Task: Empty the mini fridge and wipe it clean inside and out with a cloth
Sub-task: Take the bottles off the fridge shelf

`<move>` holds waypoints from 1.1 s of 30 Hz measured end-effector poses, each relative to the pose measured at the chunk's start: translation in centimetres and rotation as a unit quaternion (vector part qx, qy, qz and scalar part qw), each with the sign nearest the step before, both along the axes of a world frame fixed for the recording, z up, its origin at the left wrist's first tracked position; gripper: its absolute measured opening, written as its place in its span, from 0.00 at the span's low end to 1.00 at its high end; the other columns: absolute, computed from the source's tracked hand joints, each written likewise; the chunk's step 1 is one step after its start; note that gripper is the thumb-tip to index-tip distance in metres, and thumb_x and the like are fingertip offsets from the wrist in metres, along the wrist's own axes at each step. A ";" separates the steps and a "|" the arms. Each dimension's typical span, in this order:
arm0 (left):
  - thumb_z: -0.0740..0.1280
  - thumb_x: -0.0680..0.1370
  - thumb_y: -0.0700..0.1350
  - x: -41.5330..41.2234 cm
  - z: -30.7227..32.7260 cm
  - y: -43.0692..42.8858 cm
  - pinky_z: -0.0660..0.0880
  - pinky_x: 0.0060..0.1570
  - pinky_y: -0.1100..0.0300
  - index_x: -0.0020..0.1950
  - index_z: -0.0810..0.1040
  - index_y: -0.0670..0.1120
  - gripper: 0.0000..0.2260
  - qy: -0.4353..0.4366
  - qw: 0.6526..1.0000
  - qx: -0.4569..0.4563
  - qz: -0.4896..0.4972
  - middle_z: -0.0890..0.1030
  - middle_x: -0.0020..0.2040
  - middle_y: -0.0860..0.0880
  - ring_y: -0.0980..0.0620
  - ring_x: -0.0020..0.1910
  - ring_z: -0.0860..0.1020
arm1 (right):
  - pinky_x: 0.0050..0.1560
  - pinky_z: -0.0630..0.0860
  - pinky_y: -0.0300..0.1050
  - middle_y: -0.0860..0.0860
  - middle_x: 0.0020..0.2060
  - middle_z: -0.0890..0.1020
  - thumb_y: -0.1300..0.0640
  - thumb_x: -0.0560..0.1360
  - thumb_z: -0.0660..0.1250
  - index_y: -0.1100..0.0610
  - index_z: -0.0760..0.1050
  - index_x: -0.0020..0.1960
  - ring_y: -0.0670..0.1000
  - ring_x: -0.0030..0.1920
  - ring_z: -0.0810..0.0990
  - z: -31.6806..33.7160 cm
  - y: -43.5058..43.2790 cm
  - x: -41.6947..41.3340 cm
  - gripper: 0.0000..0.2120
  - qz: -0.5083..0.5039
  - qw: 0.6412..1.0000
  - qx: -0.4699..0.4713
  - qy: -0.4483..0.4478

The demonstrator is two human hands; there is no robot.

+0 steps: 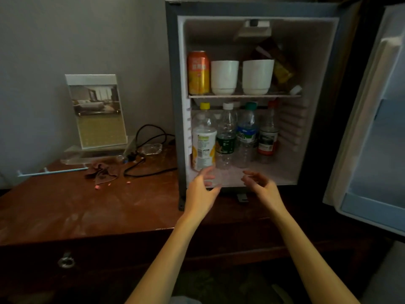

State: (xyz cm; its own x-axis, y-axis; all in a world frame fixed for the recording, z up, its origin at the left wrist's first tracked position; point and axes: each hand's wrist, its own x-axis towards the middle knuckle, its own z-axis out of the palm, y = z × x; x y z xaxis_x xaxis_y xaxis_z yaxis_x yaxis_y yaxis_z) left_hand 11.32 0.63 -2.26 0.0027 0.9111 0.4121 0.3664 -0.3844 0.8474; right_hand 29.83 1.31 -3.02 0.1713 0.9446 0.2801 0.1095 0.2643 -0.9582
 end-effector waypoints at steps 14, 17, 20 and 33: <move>0.70 0.75 0.33 3.7 -1.2 7.9 0.76 0.47 0.66 0.60 0.76 0.49 0.17 -0.210 0.975 -0.037 -0.063 0.81 0.49 0.46 0.58 0.47 0.80 | 0.65 0.72 0.56 0.53 0.65 0.73 0.55 0.72 0.74 0.55 0.64 0.71 0.53 0.63 0.74 -0.3 10.7 1.6 0.32 -0.123 0.992 0.038 0.014; 0.69 0.75 0.31 4.0 -1.1 9.2 0.75 0.45 0.68 0.59 0.78 0.42 0.15 -0.233 0.969 -0.022 -0.078 0.81 0.48 0.46 0.61 0.44 0.81 | 0.67 0.70 0.57 0.54 0.69 0.71 0.53 0.71 0.75 0.54 0.61 0.73 0.53 0.66 0.72 -0.4 12.3 1.6 0.36 -0.128 0.991 0.048 0.009; 0.69 0.74 0.30 4.1 -1.3 10.1 0.76 0.47 0.67 0.57 0.79 0.41 0.13 -0.252 0.964 -0.017 -0.089 0.82 0.49 0.45 0.59 0.45 0.81 | 0.69 0.68 0.56 0.53 0.70 0.70 0.52 0.69 0.76 0.55 0.61 0.74 0.52 0.69 0.70 -0.6 13.5 1.5 0.38 -0.143 0.987 0.065 0.008; 0.68 0.75 0.30 4.1 -1.5 11.4 0.76 0.52 0.64 0.58 0.78 0.45 0.15 -0.251 0.956 -0.030 -0.146 0.82 0.53 0.44 0.54 0.51 0.81 | 0.66 0.70 0.50 0.54 0.70 0.70 0.49 0.70 0.75 0.55 0.60 0.75 0.52 0.69 0.70 -1.2 15.7 1.0 0.40 -0.184 0.967 0.136 -0.115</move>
State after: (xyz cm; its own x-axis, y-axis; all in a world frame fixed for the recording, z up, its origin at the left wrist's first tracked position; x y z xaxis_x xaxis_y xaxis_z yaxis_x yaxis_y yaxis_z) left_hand 15.42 12.01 -3.75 0.0766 0.9240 0.3747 -0.2087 -0.3526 0.9122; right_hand 30.83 17.06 -4.23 0.3852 0.7177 0.5802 0.4458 0.4058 -0.7979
